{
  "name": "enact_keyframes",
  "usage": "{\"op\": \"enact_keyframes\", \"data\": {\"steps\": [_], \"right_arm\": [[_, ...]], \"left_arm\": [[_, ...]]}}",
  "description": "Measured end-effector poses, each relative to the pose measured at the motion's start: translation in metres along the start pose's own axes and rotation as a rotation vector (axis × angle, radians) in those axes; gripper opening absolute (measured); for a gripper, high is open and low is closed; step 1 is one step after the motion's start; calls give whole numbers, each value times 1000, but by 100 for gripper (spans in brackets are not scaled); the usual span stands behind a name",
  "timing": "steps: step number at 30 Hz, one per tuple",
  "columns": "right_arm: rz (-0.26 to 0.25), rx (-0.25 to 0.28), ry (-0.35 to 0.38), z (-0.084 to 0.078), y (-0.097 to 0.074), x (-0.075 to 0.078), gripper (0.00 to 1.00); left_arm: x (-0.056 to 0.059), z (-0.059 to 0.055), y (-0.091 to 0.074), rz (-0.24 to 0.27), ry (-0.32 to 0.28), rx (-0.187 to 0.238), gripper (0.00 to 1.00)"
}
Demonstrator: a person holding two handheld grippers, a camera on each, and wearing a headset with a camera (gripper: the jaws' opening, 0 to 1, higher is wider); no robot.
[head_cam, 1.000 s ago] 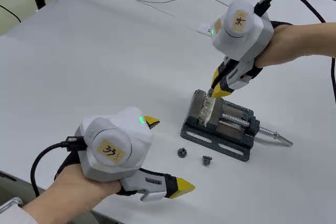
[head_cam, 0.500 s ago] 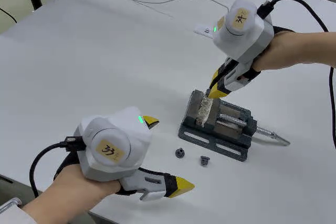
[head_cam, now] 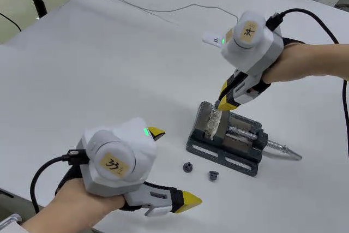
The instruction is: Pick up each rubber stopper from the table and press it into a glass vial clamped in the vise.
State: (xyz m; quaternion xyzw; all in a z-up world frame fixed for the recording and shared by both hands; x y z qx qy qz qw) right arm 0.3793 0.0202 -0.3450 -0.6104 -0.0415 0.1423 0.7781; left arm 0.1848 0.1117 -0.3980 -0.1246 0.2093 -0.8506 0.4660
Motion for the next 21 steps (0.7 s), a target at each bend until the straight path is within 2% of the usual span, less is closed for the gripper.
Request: {"op": "enact_keyframes", "data": {"steps": [5, 8, 12, 17, 21], "right_arm": [[-4, -3, -19, 0, 1, 4, 9], [-7, -4, -38, 1, 2, 2, 22], [-12, -15, -56, 2, -5, 0, 17], [-3, 5, -58, 3, -11, 8, 10], [3, 18, -46, 6, -17, 9, 5]], "left_arm": [[0, -1, -1, 3, 0, -1, 82], [0, -1, -1, 5, -2, -2, 82], [-1, -1, -2, 9, -5, 1, 82], [-4, 0, -2, 15, -6, 4, 82], [-6, 0, -3, 19, -6, 6, 82]]}}
Point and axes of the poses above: the centre of the closed fingertips' face, and the gripper's own axes: y roughly forward along the fingers, x roughly to its right, z roughly out of its top, the point moved 9 cm from there along -y, roughly backward along the fingers, and after that the axes turned 8 degrees about z, right-handed, at the moved point
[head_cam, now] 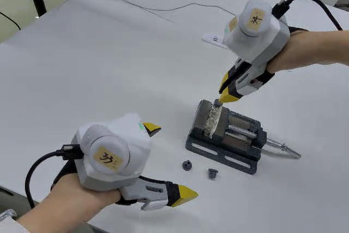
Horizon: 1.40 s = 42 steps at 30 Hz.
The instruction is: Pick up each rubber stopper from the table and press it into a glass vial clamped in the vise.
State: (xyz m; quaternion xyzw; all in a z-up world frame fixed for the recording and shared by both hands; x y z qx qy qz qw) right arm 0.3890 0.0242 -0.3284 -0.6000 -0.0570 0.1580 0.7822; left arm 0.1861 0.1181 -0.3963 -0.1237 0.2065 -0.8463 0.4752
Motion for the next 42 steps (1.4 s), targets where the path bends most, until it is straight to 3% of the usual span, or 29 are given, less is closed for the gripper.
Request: {"op": "enact_keyframes", "data": {"steps": [9, 26, 42], "right_arm": [[36, -13, 18, -2, 3, -7, 0], [71, -19, 18, -3, 11, -6, 0], [68, -75, -26, -1, 14, -4, 0]], "left_arm": [[0, -1, 0, -1, -6, -2, 82], [-1, -9, 1, -4, -23, -16, 81], [-2, -11, 3, -5, -37, -22, 81]]}}
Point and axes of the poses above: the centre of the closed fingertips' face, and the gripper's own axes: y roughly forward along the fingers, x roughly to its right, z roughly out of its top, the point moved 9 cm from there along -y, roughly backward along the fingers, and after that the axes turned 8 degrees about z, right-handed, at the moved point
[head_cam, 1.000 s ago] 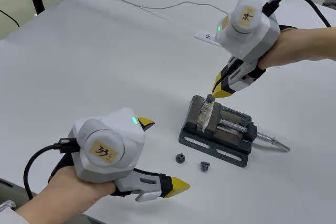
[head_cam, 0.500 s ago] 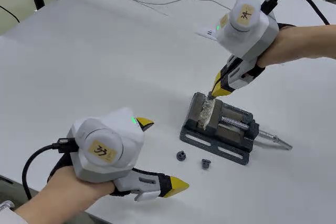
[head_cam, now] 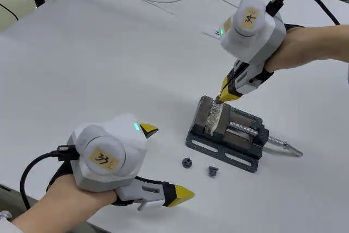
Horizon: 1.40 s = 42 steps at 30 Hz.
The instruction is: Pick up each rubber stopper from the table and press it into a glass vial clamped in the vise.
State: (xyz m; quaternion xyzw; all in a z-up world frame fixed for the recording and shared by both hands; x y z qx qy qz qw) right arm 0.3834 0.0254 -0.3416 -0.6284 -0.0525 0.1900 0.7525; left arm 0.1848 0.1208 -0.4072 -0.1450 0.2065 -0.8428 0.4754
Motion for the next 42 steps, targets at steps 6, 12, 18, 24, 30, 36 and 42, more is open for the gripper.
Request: {"op": "enact_keyframes", "data": {"steps": [6, 12, 18, 24, 30, 36, 42], "right_arm": [[10, -13, 15, 2, 1, 4, 0], [35, -44, 39, 5, 1, 7, 0], [66, -64, 98, 9, 1, 11, 0], [105, -76, 142, 12, 1, 19, 0], [120, -71, 165, 10, 2, 18, 0], [123, -63, 184, 10, 4, 19, 0], [121, -51, 206, 7, 4, 19, 0]], "left_arm": [[-1, -1, 2, -2, -8, -2, 80], [-2, -1, 3, -7, -13, -4, 80], [-3, 0, 6, -6, -22, -2, 80], [-4, 0, 7, -11, -20, -4, 80], [-5, -1, 7, -8, -26, -3, 80], [-4, 0, 9, -12, -26, -4, 80], [-3, 1, 10, -14, -24, -2, 80]]}}
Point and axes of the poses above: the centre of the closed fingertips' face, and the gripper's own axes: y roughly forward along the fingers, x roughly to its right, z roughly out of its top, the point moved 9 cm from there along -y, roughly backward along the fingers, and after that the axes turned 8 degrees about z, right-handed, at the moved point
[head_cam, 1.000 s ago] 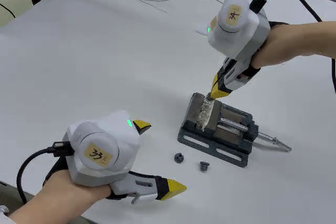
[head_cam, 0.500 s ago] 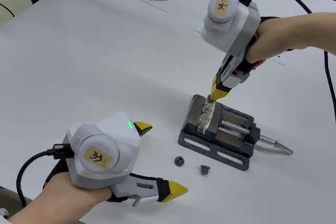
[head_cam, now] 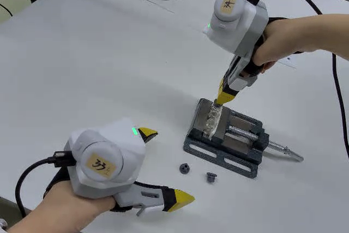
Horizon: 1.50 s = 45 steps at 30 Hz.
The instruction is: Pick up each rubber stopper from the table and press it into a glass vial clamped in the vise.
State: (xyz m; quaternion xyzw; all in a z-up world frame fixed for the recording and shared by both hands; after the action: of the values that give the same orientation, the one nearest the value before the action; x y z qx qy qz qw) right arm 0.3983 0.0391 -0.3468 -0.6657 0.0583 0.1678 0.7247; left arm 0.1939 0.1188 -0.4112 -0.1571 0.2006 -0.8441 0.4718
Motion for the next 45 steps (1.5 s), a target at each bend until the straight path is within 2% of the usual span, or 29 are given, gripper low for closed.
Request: {"op": "enact_keyframes", "data": {"steps": [8, 13, 18, 20, 28, 34, 38, 45], "right_arm": [[-24, -2, -17, -1, 0, -6, 0], [-22, 33, 8, -5, -1, -7, 0], [-51, 34, -2, -4, 0, -16, 0], [-58, 33, -6, -4, 0, -14, 0], [-73, 122, 29, -14, -1, -12, 0], [-101, 196, 43, -19, 0, -20, 0], [-120, 218, 44, -20, 1, -24, 0], [-152, 224, 7, -20, 1, -23, 0]], "left_arm": [[1, 5, -3, 1, 17, 5, 79], [3, 8, -6, -2, 30, 3, 79], [3, 11, -10, 6, 42, 9, 79], [2, 13, -12, 11, 49, 9, 79], [1, 19, -19, 28, 63, 19, 79], [0, 23, -23, 40, 67, 33, 79], [1, 23, -23, 38, 76, 30, 79], [3, 24, -22, 31, 83, 30, 79]]}}
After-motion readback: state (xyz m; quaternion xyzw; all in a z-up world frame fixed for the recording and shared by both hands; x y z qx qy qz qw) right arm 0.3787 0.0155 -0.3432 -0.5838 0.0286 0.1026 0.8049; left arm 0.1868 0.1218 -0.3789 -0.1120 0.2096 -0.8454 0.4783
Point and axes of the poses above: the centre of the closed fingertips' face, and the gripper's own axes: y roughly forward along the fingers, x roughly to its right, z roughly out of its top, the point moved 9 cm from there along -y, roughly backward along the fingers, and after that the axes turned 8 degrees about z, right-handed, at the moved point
